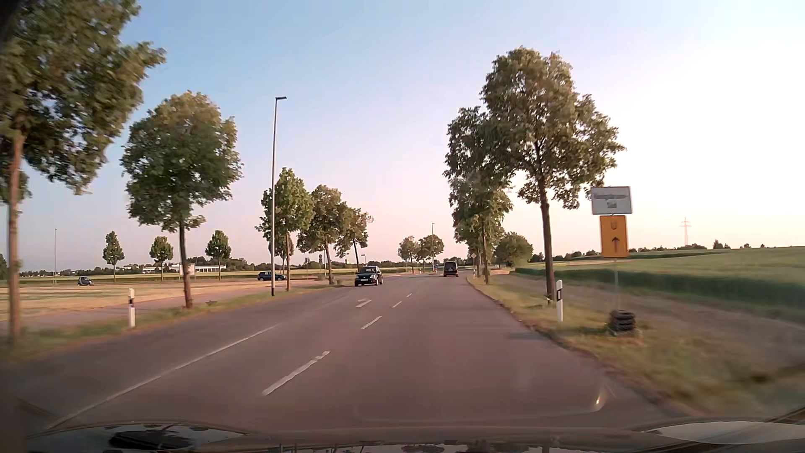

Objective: Follow the waypoints while adhering to traffic rules and regulations

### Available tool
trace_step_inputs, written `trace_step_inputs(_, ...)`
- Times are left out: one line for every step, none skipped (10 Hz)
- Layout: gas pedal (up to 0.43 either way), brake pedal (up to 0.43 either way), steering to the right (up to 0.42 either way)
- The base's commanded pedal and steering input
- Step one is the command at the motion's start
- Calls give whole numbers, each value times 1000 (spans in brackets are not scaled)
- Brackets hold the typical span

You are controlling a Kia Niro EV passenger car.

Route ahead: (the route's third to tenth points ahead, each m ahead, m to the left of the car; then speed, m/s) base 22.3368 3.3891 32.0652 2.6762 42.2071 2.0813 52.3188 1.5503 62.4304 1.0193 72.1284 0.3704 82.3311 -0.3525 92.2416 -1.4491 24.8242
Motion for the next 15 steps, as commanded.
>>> trace_step_inputs(220,18,12)
trace_step_inputs(118,18,13)
trace_step_inputs(118,18,14)
trace_step_inputs(118,12,14)
trace_step_inputs(118,18,14)
trace_step_inputs(118,18,13)
trace_step_inputs(118,18,12)
trace_step_inputs(118,18,11)
trace_step_inputs(118,18,11)
trace_step_inputs(118,12,10)
trace_step_inputs(118,18,10)
trace_step_inputs(118,18,10)
trace_step_inputs(118,18,10)
trace_step_inputs(118,18,10)
trace_step_inputs(130,18,10)
